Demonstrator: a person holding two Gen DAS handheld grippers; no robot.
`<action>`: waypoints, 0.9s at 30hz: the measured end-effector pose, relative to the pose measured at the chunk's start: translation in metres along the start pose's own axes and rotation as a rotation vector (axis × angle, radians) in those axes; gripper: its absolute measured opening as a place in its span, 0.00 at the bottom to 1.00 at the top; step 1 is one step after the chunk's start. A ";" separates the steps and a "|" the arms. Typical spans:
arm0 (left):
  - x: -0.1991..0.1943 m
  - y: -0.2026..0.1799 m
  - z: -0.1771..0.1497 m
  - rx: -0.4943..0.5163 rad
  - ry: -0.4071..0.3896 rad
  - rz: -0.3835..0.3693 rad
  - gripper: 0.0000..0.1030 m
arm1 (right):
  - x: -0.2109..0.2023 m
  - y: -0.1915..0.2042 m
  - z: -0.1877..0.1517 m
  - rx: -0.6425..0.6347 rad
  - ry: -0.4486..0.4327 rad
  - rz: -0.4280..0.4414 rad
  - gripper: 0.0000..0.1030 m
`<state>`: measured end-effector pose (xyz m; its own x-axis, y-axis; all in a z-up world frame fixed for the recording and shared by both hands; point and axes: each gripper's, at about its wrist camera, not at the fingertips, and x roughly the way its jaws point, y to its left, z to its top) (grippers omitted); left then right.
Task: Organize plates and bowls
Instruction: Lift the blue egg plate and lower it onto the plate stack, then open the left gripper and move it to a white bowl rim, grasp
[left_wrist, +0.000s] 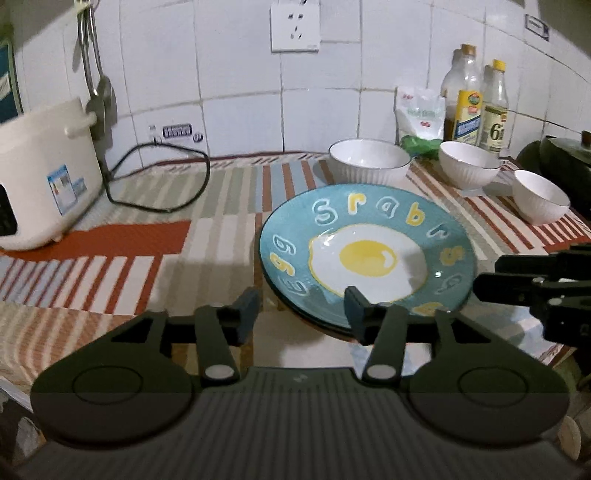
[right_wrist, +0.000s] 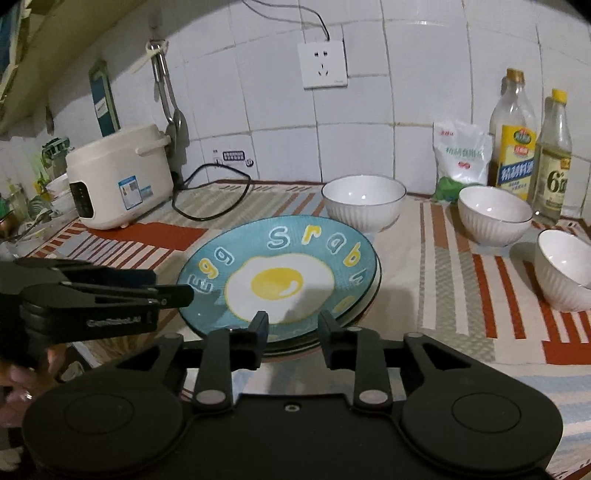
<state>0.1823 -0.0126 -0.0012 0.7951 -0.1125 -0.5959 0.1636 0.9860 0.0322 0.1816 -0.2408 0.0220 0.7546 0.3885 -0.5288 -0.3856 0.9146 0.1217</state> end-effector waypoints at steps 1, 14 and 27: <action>-0.007 -0.001 0.000 0.007 -0.009 -0.006 0.53 | -0.005 0.001 -0.001 -0.005 -0.007 -0.002 0.37; -0.081 -0.023 -0.006 0.097 -0.099 -0.042 0.74 | -0.090 0.017 -0.012 -0.119 -0.103 -0.074 0.66; -0.117 -0.056 -0.010 0.174 -0.139 -0.138 0.92 | -0.154 0.008 -0.039 -0.180 -0.175 -0.150 0.83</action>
<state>0.0747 -0.0532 0.0587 0.8289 -0.2724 -0.4885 0.3649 0.9253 0.1032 0.0415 -0.2973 0.0719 0.8845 0.2778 -0.3747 -0.3385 0.9350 -0.1060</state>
